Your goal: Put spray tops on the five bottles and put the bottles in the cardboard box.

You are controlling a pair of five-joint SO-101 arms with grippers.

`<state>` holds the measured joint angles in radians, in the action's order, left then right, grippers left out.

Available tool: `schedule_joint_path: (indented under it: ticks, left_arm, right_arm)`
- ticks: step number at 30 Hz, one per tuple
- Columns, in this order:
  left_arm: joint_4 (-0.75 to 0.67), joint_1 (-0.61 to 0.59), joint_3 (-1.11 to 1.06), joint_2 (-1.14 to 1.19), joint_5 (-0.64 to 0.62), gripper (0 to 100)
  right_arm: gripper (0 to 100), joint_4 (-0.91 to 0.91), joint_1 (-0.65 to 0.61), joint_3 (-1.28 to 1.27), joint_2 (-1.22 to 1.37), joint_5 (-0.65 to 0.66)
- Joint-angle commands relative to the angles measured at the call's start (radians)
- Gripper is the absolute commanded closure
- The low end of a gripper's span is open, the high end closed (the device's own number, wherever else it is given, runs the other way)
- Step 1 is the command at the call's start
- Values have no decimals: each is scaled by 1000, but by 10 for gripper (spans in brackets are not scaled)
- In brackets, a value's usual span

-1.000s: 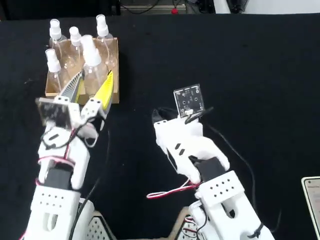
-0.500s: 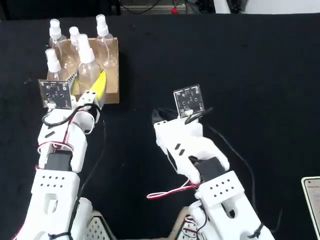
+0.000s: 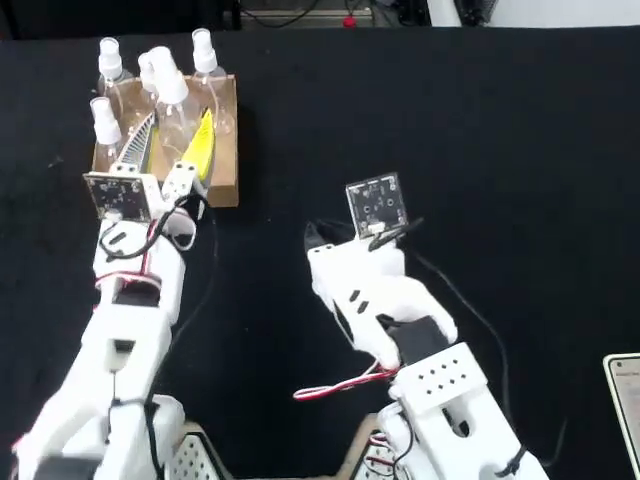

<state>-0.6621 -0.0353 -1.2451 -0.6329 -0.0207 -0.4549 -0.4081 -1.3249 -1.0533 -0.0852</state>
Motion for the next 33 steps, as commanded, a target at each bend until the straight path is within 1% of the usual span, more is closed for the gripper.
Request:
schedule_joint_path:
  ticks: [1,5,7,14,17,27,33]
  left_arm:
    - [-175,-1,108,172,-8,853]
    - [-364,-2,117,339,-8,855]
    - [-433,-1,143,422,-6,855]
    - [-537,-8,311,677,-6,855]
    - [-565,-4,354,750,-2,855]
    - [-565,-21,470,916,-6,855]
    - [-569,-21,479,985,-6,855]
  right_arm:
    - [969,84,-52,-22,-24,-3]
    - [969,130,-87,-50,-24,0]
    - [969,132,-87,-50,-24,-2]
    - [969,132,-87,-50,-24,-2]
    - [969,132,-86,-50,-24,0]
    - [969,132,-86,-50,-24,3]
    - [969,133,-86,-50,-24,3]
